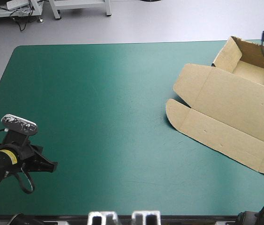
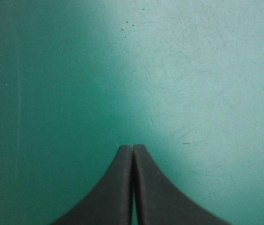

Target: Fold the box

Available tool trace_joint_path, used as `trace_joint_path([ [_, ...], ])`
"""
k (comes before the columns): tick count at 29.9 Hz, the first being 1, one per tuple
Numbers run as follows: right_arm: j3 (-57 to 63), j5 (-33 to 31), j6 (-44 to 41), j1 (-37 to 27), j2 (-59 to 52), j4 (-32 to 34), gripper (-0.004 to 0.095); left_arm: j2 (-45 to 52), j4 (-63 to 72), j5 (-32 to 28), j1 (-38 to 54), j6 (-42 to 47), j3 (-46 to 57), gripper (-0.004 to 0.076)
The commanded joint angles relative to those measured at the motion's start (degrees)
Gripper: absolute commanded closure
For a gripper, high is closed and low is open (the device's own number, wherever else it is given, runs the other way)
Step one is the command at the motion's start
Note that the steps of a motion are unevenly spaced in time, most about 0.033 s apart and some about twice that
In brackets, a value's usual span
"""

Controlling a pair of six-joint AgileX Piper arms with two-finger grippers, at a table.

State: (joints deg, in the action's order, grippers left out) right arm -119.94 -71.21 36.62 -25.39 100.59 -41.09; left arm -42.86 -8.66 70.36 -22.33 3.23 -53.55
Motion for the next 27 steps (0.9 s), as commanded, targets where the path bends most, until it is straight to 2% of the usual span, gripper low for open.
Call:
trace_joint_path([
  [1, 1.25, -0.73, -0.26, 9.25, -6.98, 5.89, 0.0931, -1.96, -0.19, -4.85, -0.39, -0.91, -1.31, 0.0734],
  [4, 6.77, -0.73, -3.16, 19.78, -10.72, 18.24, 0.0932, -1.97, -0.19, -5.54, -0.39, -0.66, -0.62, 0.0734],
  [6, 12.09, -0.73, -4.39, 25.51, -12.82, 23.08, 0.0932, -1.97, -0.19, -4.71, -0.39, -0.25, -0.07, 0.0734],
  [11, 25.80, -0.49, -3.79, 35.00, -17.44, 25.96, 0.0932, -1.97, -0.19, -6.06, -0.39, -0.25, 3.05, 0.0734],
  [17, 43.56, 1.31, -4.79, 36.00, -22.91, 25.56, 0.0932, -2.44, 2.07, -10.59, -0.39, -0.25, 7.37, 0.0734],
  [22, 59.58, 8.18, -5.28, 36.00, -33.84, 25.64, 0.0932, -4.31, 4.32, -10.24, -0.39, -0.25, 8.33, 0.0734],
  [27, 71.64, 11.32, -7.66, 36.00, -46.04, 27.50, 0.0932, -5.34, 5.82, -9.83, -0.39, -0.25, 8.33, 0.0734],
])
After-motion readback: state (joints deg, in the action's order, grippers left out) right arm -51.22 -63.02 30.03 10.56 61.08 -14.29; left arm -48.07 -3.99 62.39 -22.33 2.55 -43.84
